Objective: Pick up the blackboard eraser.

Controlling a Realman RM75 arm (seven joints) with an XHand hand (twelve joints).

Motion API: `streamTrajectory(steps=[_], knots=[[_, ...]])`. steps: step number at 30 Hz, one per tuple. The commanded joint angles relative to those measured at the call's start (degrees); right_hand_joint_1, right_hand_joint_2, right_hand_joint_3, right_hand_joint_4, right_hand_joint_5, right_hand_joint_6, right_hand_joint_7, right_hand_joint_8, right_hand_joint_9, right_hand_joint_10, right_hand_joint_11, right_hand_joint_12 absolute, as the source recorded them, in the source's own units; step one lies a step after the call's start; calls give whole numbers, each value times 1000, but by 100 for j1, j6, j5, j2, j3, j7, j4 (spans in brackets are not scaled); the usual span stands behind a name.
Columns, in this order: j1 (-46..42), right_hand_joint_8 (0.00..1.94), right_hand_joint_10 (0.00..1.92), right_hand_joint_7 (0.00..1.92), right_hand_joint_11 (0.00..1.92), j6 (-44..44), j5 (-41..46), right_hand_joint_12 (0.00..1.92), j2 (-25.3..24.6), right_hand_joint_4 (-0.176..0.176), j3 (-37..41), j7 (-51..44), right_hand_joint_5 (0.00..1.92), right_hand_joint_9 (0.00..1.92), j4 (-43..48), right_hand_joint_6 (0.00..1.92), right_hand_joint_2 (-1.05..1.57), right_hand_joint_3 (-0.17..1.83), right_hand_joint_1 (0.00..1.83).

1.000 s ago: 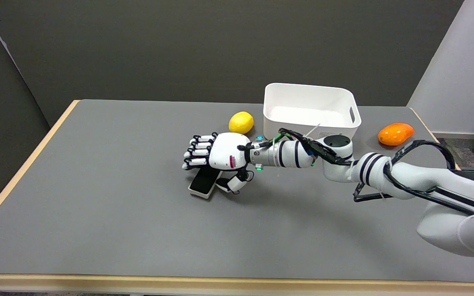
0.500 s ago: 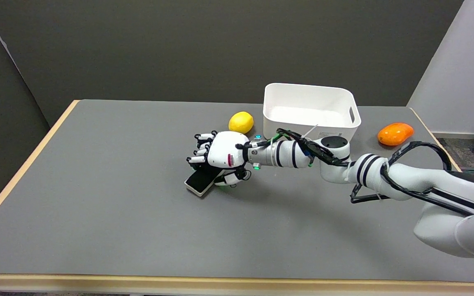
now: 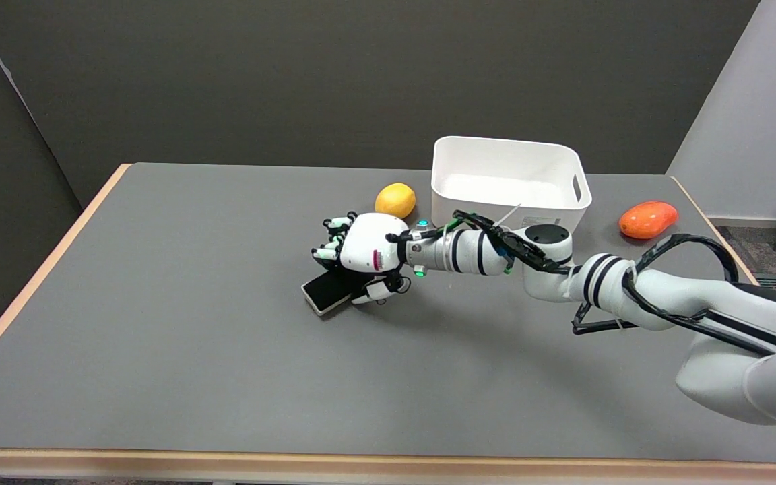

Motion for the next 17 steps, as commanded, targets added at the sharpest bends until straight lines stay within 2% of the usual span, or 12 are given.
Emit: streamTrajectory(steps=[1,4,7,9,11,17], knots=[[-228,1441,1224,730,131,-264,-411,1101,325,-73,1419,-274,462,594,844,1729,1238,207,1109],[-439,1439,1243,751,151,-499,-712,1125,537,-72,2145,-274,480,617,1486,1684,1226,209,1118],[-644,1430,1173,777,233,-765,-955,1067,701,-84,2750,-274,502,675,1957,1616,1224,179,1135],[-756,1439,1267,783,197,-985,-1128,1178,781,-85,3135,-274,508,652,2239,1611,1208,210,1134],[-813,1437,1269,788,204,-1196,-1296,1183,822,-88,3480,-274,513,659,2402,1602,1203,213,1138],[-665,1433,1271,796,215,-1993,-1668,1193,851,-94,4205,-274,519,670,2078,1588,1198,215,1143]])
